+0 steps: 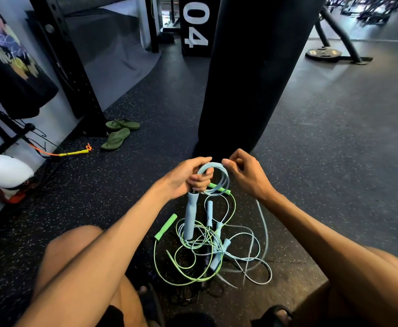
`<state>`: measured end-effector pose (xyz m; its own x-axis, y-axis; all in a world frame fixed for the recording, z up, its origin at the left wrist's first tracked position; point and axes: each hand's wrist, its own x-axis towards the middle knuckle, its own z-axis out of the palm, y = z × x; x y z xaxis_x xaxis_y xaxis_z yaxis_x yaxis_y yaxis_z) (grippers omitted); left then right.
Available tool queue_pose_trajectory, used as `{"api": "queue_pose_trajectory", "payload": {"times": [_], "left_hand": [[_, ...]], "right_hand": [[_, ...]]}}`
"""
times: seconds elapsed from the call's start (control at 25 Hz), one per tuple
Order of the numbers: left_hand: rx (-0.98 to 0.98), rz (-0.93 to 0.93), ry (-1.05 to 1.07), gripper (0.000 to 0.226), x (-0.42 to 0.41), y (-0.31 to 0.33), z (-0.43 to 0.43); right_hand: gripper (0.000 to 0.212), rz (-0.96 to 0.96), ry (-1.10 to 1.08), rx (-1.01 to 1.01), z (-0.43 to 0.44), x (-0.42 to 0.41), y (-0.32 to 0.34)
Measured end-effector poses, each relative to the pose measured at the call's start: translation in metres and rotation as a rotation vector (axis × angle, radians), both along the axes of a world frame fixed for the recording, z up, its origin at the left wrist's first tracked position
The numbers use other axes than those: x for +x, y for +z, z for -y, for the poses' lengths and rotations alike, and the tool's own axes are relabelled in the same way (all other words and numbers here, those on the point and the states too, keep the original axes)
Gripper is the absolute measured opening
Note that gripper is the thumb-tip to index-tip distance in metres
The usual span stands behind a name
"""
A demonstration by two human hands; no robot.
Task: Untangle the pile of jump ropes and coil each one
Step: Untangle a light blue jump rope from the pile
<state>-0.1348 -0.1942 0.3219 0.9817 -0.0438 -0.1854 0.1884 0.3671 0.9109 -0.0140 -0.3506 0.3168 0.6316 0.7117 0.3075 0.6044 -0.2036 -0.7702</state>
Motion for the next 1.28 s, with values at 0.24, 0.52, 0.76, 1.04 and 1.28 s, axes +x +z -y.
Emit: {"api": "queue_pose_trajectory", "payload": {"times": [0.24,0.52,0.76,1.04,1.28], "left_hand": [[-0.359,0.132,0.189,0.029,0.002,0.006,-0.009],[-0.305,0.186,0.648,0.03,0.008,0.004,-0.021],[0.135,0.195,0.834,0.03,0.01,-0.005,-0.02],[0.901,0.124,0.577,0.029,0.007,-0.014,-0.008],[1.002,-0.097,0.14,0.039,0.005,-0.018,-0.002]], "right_hand": [[0.01,-0.346,0.144,-0.154,0.002,-0.006,-0.007],[0.016,-0.508,0.332,-0.44,0.009,-0.014,-0.011],[0.012,-0.341,0.355,-0.498,0.005,-0.016,-0.015],[0.011,-0.073,0.369,-0.255,-0.001,-0.016,-0.006],[0.017,0.021,0.241,-0.127,0.0,-0.007,0.002]]}}
